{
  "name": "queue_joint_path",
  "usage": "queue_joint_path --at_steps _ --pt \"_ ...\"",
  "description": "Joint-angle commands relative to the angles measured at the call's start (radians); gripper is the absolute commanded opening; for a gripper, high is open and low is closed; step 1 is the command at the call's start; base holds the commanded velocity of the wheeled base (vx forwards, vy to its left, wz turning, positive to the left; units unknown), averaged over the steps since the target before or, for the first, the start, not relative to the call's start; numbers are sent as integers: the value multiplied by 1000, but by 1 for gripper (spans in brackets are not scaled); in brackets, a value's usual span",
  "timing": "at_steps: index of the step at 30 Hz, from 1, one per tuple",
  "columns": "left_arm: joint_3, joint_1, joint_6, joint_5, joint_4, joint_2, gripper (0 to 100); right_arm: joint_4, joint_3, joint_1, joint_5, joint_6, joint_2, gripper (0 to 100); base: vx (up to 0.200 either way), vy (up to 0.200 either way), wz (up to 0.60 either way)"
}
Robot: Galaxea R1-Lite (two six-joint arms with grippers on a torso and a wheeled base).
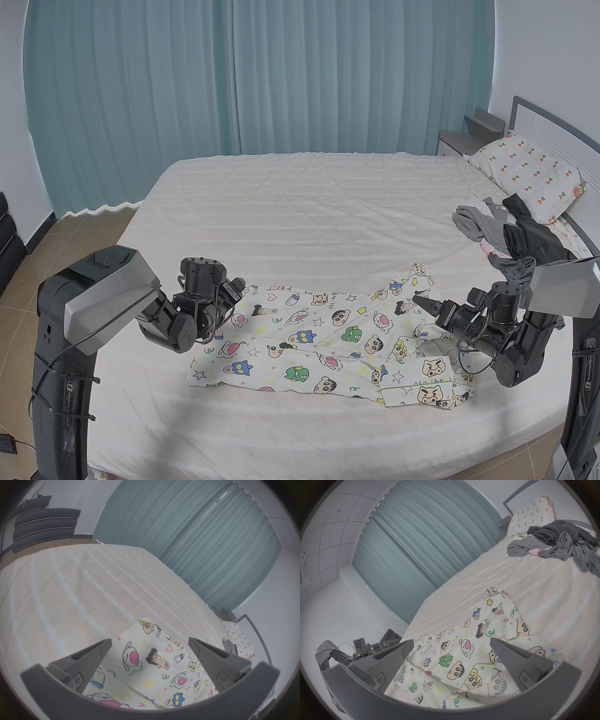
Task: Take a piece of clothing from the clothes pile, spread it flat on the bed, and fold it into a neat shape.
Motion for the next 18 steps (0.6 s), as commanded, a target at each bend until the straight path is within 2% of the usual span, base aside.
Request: queue_joint_path --at_steps 1,3,4,5,7,8,10,14,18 --pt "11 30 25 -6 4 3 100 1 2 1 0 0 5 100 0 0 0" --pt "71 73 121 -39 1 -7 100 1 4 1 0 0 5 100 0 0 0" --pt "71 73 121 -39 1 -7 100 1 4 1 0 0 5 100 0 0 0" --pt "122 106 189 -118 -2 -27 100 1 12 1 2 -1 5 100 0 0 0" --pt "181 142 252 -202 -16 -59 100 1 15 1 2 -7 5 100 0 0 0" --pt "181 142 252 -202 -16 -59 100 1 15 1 2 -7 5 100 0 0 0" --pt "255 199 396 -323 -20 -93 100 1 16 2 2 -7 5 100 0 0 0" --pt "315 256 586 -418 -19 -104 100 4 16 2 3 -9 7 100 0 0 0" --pt "361 265 681 -516 -20 -107 100 2 16 7 3 -12 13 100 0 0 0"
